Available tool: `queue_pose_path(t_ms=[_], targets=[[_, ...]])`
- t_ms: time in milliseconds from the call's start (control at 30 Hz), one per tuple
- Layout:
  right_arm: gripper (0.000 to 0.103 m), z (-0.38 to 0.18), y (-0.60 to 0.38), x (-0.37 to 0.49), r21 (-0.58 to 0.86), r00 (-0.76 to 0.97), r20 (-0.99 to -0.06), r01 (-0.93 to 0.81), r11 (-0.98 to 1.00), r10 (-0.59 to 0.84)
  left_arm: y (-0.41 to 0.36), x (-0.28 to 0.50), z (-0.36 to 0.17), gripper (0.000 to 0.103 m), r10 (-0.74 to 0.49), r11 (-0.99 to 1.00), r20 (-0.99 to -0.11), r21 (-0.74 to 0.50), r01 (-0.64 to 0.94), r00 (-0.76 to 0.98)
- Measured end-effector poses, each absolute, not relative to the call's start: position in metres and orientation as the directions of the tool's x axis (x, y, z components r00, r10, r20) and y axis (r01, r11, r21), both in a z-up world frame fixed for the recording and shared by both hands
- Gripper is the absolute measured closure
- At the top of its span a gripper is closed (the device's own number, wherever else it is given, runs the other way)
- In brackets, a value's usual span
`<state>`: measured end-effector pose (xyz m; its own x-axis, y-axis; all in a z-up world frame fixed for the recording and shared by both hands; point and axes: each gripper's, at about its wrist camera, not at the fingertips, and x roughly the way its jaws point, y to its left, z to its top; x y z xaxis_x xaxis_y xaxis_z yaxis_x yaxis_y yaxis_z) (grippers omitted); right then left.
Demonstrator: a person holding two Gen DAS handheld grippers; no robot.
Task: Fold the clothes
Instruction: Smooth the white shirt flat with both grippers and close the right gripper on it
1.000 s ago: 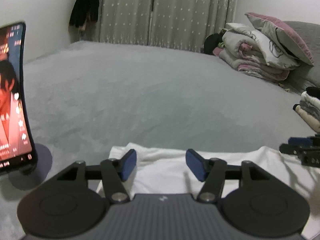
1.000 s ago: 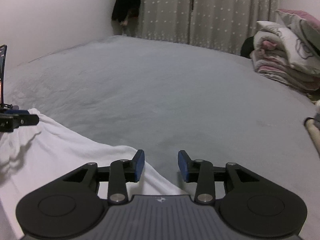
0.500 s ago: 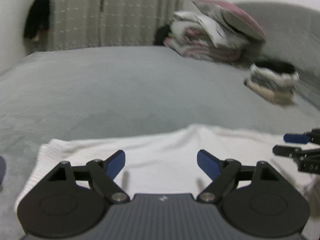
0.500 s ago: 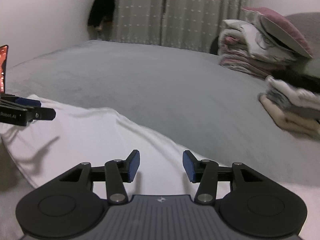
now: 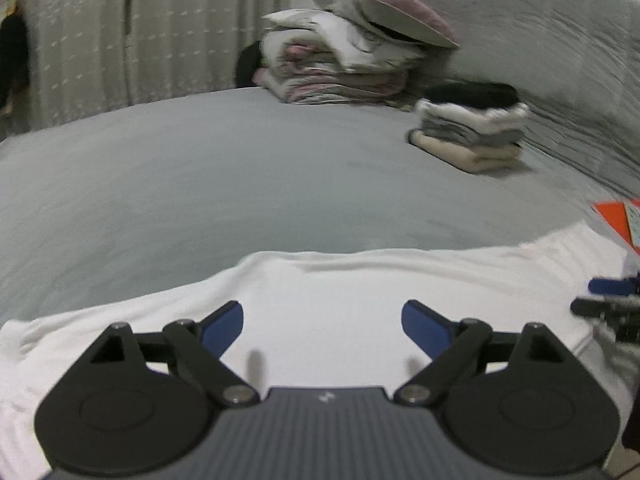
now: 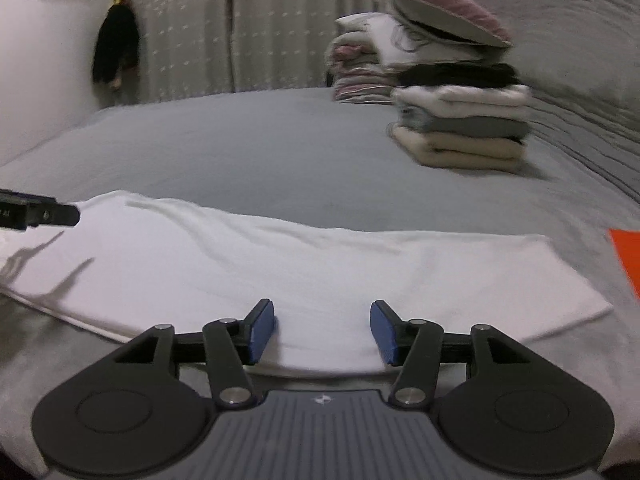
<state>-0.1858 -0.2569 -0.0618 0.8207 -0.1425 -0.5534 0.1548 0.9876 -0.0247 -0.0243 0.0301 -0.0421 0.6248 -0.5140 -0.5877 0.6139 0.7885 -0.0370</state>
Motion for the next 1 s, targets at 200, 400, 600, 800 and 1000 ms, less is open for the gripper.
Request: queue_pose_path(t_ms=[200, 400, 600, 800, 1000], targets=[[0.05, -0.057, -0.308, -0.206, -0.001, 0.791, -0.553, 0.313, 0.95, -0.261, 0.0, -0.033, -0.048, 0.011, -0.55, 0.737, -0.594, -0.013, 0.676, 0.587], [0.049, -0.048, -0.352, -0.213, -0.009, 0.762, -0.551, 0.403, 0.915, -0.341, -0.026, -0.041, -0.055, 0.011, -0.581, 0.684, -0.6, 0.007, 0.729, 0.55], [0.049, -0.039, -0.4, -0.182, 0.027, 0.76, -0.554, 0.423, 0.906, -0.339, -0.021, -0.026, -0.053, 0.016, -0.567, 0.715, -0.592, -0.008, 0.699, 0.573], [0.052, -0.05, -0.436, -0.139, 0.054, 0.747, -0.585, 0.425, 0.904, -0.316, -0.003, 0.008, -0.054, 0.027, -0.536, 0.785, -0.591, -0.085, 0.614, 0.603], [0.098, -0.057, -0.412, -0.126, -0.062, 0.767, -0.552, 0.354, 0.933, -0.328, 0.01, 0.035, -0.067, 0.027, -0.497, 0.834, -0.612, -0.14, 0.534, 0.616]])
